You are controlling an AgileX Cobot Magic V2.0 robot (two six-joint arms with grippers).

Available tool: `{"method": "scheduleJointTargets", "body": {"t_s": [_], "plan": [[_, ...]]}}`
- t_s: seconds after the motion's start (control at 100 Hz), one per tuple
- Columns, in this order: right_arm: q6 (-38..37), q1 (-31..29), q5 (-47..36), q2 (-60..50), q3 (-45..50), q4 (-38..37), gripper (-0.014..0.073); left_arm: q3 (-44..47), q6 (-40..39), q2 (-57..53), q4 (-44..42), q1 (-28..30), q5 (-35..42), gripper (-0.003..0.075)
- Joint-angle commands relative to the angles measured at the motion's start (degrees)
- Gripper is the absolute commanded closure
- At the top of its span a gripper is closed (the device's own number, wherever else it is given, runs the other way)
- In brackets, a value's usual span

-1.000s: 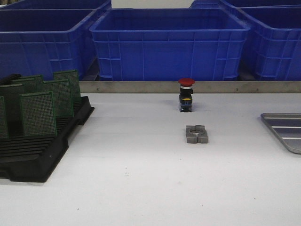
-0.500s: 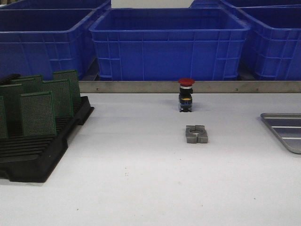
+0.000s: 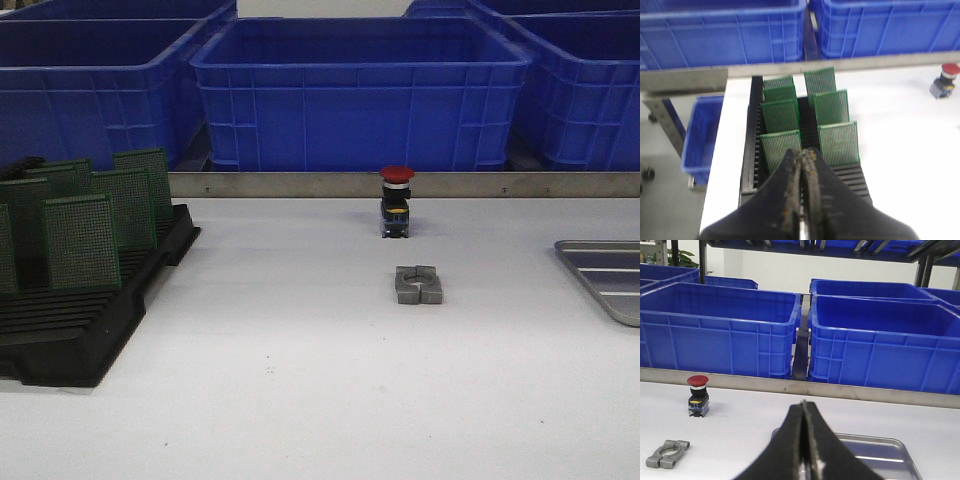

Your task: Place circuit board on tray

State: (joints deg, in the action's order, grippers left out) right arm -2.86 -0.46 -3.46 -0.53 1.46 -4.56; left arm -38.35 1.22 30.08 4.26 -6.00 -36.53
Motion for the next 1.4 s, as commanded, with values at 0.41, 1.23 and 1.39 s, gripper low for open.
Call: {"method": "scheduleJointTargets", "body": {"t_s": [0.41,1.23,1.39], "plan": [[-0.1,0.1,-4.8,-1.2,-0.7,-0.5,0.0662,-20.6,0.0,22.6,1.1,0.0,-3.4,0.0738],[-0.1,0.1,-4.8,-1.2,-0.7,-0.5,0.0662,-20.9,1.7,22.9,1.1,0.0,-7.6,0.0184],[-0.1,0.1,-4.8,-1.2,-0.7,-0.5,0.0662,-21.4,4.6,23.6,1.2,0.0,-7.5,0.0183]]}}
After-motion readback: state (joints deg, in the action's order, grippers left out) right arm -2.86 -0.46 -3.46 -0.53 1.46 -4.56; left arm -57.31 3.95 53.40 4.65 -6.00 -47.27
